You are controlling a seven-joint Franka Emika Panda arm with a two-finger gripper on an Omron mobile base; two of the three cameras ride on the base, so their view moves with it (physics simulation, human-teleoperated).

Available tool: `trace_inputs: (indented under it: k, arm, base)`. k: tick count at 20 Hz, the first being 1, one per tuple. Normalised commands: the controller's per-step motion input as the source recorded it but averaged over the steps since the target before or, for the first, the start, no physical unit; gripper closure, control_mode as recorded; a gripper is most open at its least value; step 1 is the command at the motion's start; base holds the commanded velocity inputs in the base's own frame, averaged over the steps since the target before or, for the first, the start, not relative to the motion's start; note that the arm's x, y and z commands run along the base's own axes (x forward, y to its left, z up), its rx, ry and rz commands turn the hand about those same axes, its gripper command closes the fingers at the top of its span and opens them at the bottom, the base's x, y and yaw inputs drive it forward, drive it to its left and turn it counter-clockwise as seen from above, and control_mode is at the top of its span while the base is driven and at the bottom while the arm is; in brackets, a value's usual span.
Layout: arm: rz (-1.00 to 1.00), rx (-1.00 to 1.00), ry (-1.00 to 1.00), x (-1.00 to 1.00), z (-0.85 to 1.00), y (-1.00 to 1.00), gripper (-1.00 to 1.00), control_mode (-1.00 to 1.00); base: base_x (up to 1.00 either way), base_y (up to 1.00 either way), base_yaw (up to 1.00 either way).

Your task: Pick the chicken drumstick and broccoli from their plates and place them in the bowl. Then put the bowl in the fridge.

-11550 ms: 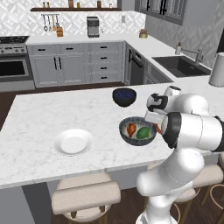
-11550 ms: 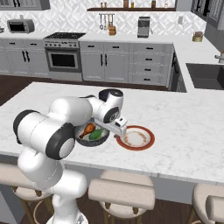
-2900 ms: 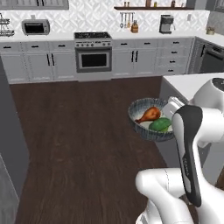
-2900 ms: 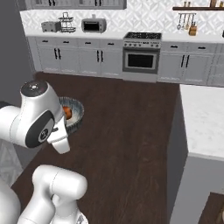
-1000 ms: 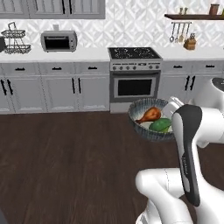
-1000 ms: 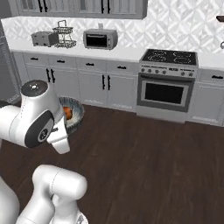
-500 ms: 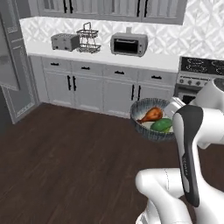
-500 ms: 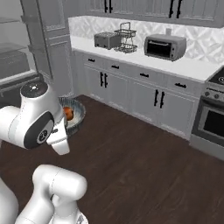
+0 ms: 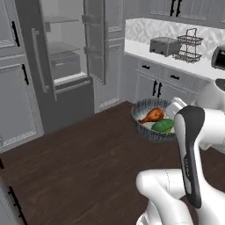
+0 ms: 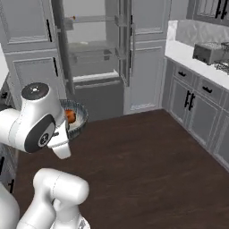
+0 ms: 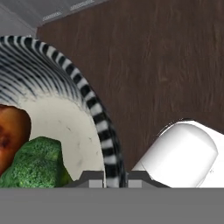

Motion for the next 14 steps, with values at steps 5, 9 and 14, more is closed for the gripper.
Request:
trace_inputs:
  k: [5, 9, 14]
  arm:
    - [0.00, 0.00, 0.00, 0.00, 0.00, 0.00, 1.00, 1.00]
    - [0.00, 0.00, 0.00, 0.00, 0.00, 0.00, 1.00, 1.00]
    - [0.00, 0.00, 0.00, 0.00, 0.00, 0.00, 1.00, 1.00]
  base:
    - [0.78, -0.55, 0.76]
    - [0.64, -0.91, 0.56]
    - [0.56, -0.99, 0.20]
